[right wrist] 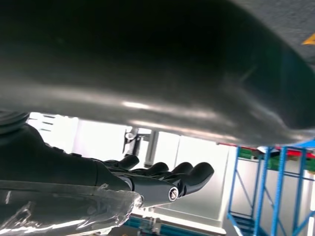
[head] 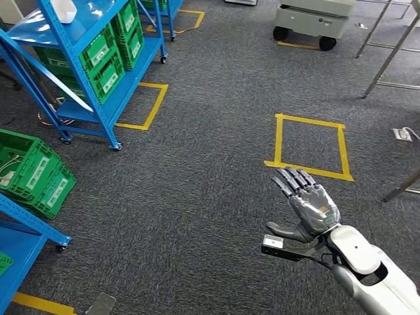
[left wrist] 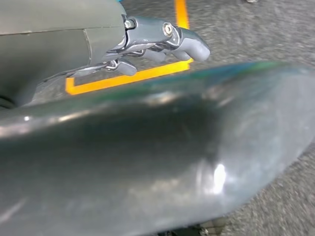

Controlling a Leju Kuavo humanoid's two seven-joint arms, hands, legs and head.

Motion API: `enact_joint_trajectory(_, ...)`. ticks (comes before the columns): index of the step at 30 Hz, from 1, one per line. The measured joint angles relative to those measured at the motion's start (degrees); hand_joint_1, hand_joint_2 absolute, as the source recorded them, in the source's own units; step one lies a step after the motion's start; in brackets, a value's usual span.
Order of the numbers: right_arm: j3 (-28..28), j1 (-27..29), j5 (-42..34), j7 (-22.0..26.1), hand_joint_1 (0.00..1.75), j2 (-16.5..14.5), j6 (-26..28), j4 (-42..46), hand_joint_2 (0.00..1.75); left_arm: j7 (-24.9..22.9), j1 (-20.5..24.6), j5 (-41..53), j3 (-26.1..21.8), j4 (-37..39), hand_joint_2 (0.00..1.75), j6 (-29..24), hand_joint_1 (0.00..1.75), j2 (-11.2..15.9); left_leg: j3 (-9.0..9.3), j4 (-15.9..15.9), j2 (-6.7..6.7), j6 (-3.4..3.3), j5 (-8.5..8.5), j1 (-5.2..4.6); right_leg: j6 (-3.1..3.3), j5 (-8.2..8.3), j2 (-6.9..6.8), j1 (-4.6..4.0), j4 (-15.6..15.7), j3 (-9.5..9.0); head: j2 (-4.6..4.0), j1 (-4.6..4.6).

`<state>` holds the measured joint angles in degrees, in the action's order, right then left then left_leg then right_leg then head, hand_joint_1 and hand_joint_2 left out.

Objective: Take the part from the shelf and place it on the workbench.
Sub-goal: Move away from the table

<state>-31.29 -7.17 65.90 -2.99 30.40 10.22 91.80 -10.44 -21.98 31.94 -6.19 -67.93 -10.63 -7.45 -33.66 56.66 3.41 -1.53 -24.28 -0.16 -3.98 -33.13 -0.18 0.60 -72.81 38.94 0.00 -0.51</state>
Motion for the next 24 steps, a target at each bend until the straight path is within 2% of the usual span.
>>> enact_joint_trajectory(1, 0.0, 0.1, 0.0, 0.0, 0.00, 0.0, 0.0, 0.0, 0.00, 0.0, -0.1, 0.0, 0.0, 0.0, 0.00, 0.1, 0.00, 0.0, 0.07, 0.0, 0.85, 0.04, 0.01, 0.04, 0.04, 1.95, 0.38, 0.09, 2.7, -1.04, 0.00, -0.01)
enact_joint_trajectory(2, 0.0, 0.1, 0.0, 0.0, 0.00, 0.0, 0.0, 0.0, 0.00, 0.0, -0.1, 0.1, -0.1, 0.0, 0.00, 0.2, 0.00, 0.0, 0.12, 0.1, 1.66, 0.17, 0.01, 0.09, 0.03, 3.96, 1.55, 0.30, 6.5, -2.71, 0.00, -0.01)
enact_joint_trajectory(3, 0.0, 0.1, 0.0, 0.0, 0.00, 0.0, 0.0, 0.0, 0.00, 0.0, -0.1, 0.1, -0.1, 0.0, 0.00, 0.3, 0.00, 0.0, 0.06, 0.2, 2.45, 0.40, -0.02, 0.08, 0.09, 5.31, 3.04, 0.56, 10.2, -4.45, 0.00, -0.01)
enact_joint_trajectory(4, 0.0, 0.1, 0.0, 0.0, 0.00, 0.0, 0.0, 0.0, 0.00, 0.0, -0.1, 0.1, -0.1, -0.1, 0.00, 0.4, 0.00, 0.0, -0.11, 0.3, 3.17, 0.72, 0.05, 0.09, 0.21, 6.00, 4.31, 0.74, 12.8, -5.76, 0.00, 0.02)
enact_joint_trajectory(5, 0.0, 0.2, 0.0, 0.0, 0.00, 0.0, 0.0, 0.0, 0.00, -0.1, -0.1, 0.2, -0.1, -0.1, 0.00, 0.5, 0.00, 0.0, -0.38, 0.3, 3.87, 1.12, 0.19, 0.13, 0.42, 6.07, 5.13, 0.81, 14.1, -6.45, 0.00, 0.03)
enact_joint_trajectory(6, 0.0, 0.2, 0.0, 0.0, 0.00, 0.0, 0.0, 0.0, 0.00, -0.1, -0.2, 0.3, -0.1, -0.2, 0.00, 0.6, 0.00, 0.0, -0.68, 0.2, 4.60, 1.56, 0.41, 0.23, 0.78, 5.94, 4.96, 0.72, 14.4, -6.65, 0.00, 0.06)
enact_joint_trajectory(7, 0.0, 0.2, 0.0, 0.0, 0.00, 0.0, 0.0, 0.0, 0.00, -0.1, -0.3, 0.3, -0.2, -0.3, 0.00, 0.8, 0.00, 0.0, -0.92, 0.1, 5.18, 1.93, 0.64, 0.39, 1.17, 6.08, 4.25, 0.64, 14.4, -6.67, 0.00, 0.06)
enact_joint_trajectory(8, 0.0, 0.2, 0.0, 0.0, 0.00, 0.0, 0.0, 0.0, 0.00, -0.1, -0.4, 0.4, -0.3, -0.3, 0.00, 0.9, 0.00, -0.1, -1.18, 0.3, 4.71, 2.25, 0.54, 0.40, 1.57, 6.21, 3.50, 0.59, 14.4, -6.65, 0.00, 0.08)
enact_joint_trajectory(9, 0.0, 0.2, 0.0, 0.0, 0.00, -0.1, 0.1, 0.0, 0.00, -0.1, -0.5, 0.4, -0.3, -0.3, 0.00, 1.0, 0.00, -0.1, -1.68, 1.1, 3.46, 2.51, -0.10, 0.32, 1.95, 6.34, 2.74, 0.57, 14.5, -6.68, 0.00, 0.24)
enact_joint_trajectory(11, 0.0, 0.2, 0.0, 0.0, 0.00, -0.1, 0.1, 0.1, 0.00, -0.1, -0.4, 0.5, -0.4, -0.4, 0.00, 1.1, 0.00, -0.1, -4.19, 6.3, -0.38, 2.84, -3.29, 0.11, 2.56, 6.42, 1.11, 0.41, 14.7, -6.72, 0.00, 0.51)
enact_joint_trajectory(12, 0.0, 0.3, 0.0, 0.0, 0.00, -0.1, 0.1, 0.1, 0.00, -0.1, -0.2, 0.5, -0.5, -0.4, 0.00, 1.1, 0.00, -0.1, -6.05, 10.2, -1.60, 2.95, -5.22, 0.11, 2.77, 6.38, 0.23, 0.27, 14.7, -6.69, 0.00, 0.62)
enact_joint_trajectory(13, 0.0, 0.3, 0.0, 0.0, 0.00, -0.1, 0.1, 0.1, 0.00, -0.1, -0.2, 0.5, -0.5, -0.4, 0.00, 1.1, 0.00, -0.2, -7.74, 13.8, -2.21, 3.04, -6.63, 0.14, 2.91, 6.32, -0.67, 0.15, 14.7, -6.68, 0.00, 0.61)
enact_joint_trajectory(14, 0.0, 0.4, 0.0, 0.0, 0.00, -0.1, 0.1, 0.1, 0.00, -0.1, -0.1, 0.5, -0.5, -0.4, 0.00, 1.1, 0.00, -0.2, -8.67, 15.9, -2.47, 3.07, -7.09, 0.16, 2.98, 6.28, -1.51, 0.07, 14.7, -6.68, 0.00, 0.61)
enact_joint_trajectory(15, -0.1, 0.4, 0.0, 0.0, 0.00, -0.1, 0.1, 0.1, 0.00, -0.1, -0.2, 0.5, -0.5, -0.4, 0.00, 1.1, 0.00, -0.2, -8.63, 16.0, -2.62, 3.05, -6.54, 0.16, 3.01, 6.24, -2.33, 0.02, 14.7, -6.71, 0.00, 0.62)
enact_joint_trajectory(16, -0.1, 0.3, 0.0, 0.0, 0.00, -0.1, 0.1, 0.1, 0.00, -0.1, -0.2, 0.5, -0.5, -0.4, 0.00, 1.1, 0.00, -0.2, -7.43, 13.9, -2.85, 2.96, -5.07, 0.13, 2.99, 6.19, -3.09, -0.02, 14.7, -6.79, 0.00, 0.62)
enact_joint_trajectory(18, -0.1, 0.3, 0.0, 0.0, 0.00, -0.1, 0.1, 0.1, 0.00, -0.1, -0.3, 0.5, -0.6, -0.5, 0.00, 1.1, 0.00, -0.2, -3.17, 6.4, -4.94, 2.56, -1.71, -0.14, 2.71, 5.96, -4.51, -0.23, 14.6, -7.05, 0.00, 0.64)
enact_joint_trajectory(19, 0.0, 0.3, 0.0, 0.0, 0.00, -0.1, 0.1, 0.1, 0.00, -0.1, -0.2, 0.5, -0.6, -0.5, 0.00, 1.1, 0.00, -0.2, -1.42, 3.3, -6.04, 2.29, -0.79, -0.30, 2.47, 5.78, -5.14, -0.40, 14.5, -7.11, 0.00, 0.64)
enact_joint_trajectory(20, 0.0, 0.3, 0.0, 0.0, 0.00, -0.1, 0.1, 0.1, 0.00, -0.1, -0.1, 0.5, -0.6, -0.5, 0.00, 1.1, 0.00, -0.2, -0.42, 1.3, -6.82, 2.04, -0.42, -0.46, 2.20, 5.63, -5.74, -0.57, 14.4, -7.16, 0.00, 0.57)
enact_joint_trajectory(21, 0.0, 0.3, 0.1, 0.0, 0.00, -0.1, 0.1, 0.1, 0.00, -0.1, -0.1, 0.5, -0.6, -0.5, 0.00, 1.1, 0.00, -0.3, -0.16, 0.5, -6.81, 1.85, -0.48, -0.58, 1.94, 5.51, -6.38, -0.70, 14.4, -7.22, 0.00, 0.49)
enact_joint_trajectory(22, 0.0, 0.2, 0.1, 0.0, 0.00, -0.1, 0.1, 0.2, 0.00, -0.1, -0.2, 0.5, -0.6, -0.5, 0.00, 1.1, 0.00, -0.3, -0.21, 0.3, -6.11, 1.56, -0.49, -0.57, 1.67, 5.41, -7.02, -0.70, 14.4, -7.38, 0.00, 0.42)
enact_joint_trajectory(23, 0.0, 0.2, 0.0, 0.0, 0.00, -0.1, 0.1, 0.2, 0.00, -0.1, -0.4, 0.5, -0.6, -0.6, 0.00, 1.1, 0.00, -0.4, -0.20, 0.2, -5.45, 1.30, -0.37, -0.46, 1.33, 5.20, -6.84, -0.61, 14.4, -7.47, 0.00, 0.32)
enact_joint_trajectory(24, 0.0, 0.1, 0.0, 0.0, 0.00, -0.1, 0.2, 0.2, 0.00, -0.1, -0.5, 0.5, -0.7, -0.6, 0.00, 1.2, 0.00, -0.4, -0.12, 0.0, -4.77, 1.03, -0.28, -0.30, 1.01, 4.62, -5.68, -0.44, 13.7, -7.31, 0.00, 0.26)
